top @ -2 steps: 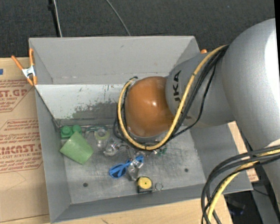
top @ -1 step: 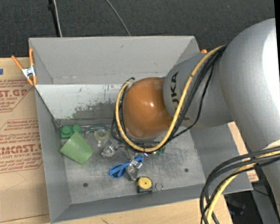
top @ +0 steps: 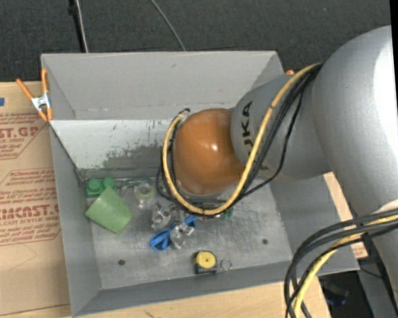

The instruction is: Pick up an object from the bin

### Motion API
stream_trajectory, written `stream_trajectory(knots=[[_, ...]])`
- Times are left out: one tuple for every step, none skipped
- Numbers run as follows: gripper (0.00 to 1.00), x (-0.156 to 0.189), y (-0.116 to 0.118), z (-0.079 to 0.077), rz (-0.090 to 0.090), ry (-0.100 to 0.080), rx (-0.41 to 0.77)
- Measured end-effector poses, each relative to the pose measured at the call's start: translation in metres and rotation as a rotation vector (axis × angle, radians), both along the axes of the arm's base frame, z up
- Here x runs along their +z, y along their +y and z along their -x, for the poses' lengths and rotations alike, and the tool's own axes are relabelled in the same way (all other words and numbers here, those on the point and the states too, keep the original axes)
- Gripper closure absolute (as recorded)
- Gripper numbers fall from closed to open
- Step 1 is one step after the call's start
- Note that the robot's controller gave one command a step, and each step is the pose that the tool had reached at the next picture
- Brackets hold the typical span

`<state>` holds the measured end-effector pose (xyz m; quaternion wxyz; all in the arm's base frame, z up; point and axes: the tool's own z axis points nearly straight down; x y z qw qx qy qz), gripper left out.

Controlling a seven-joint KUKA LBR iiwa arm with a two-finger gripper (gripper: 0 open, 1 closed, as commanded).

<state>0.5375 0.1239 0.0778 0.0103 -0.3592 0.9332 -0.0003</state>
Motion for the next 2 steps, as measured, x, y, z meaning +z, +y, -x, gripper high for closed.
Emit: stream_trajectory(knots=[[1.00,0.017,0.001,-0.001,0.005,0.015,-0.001],[1.00,0.076,0.002,-0.002,0.004,0.012,-0.002]])
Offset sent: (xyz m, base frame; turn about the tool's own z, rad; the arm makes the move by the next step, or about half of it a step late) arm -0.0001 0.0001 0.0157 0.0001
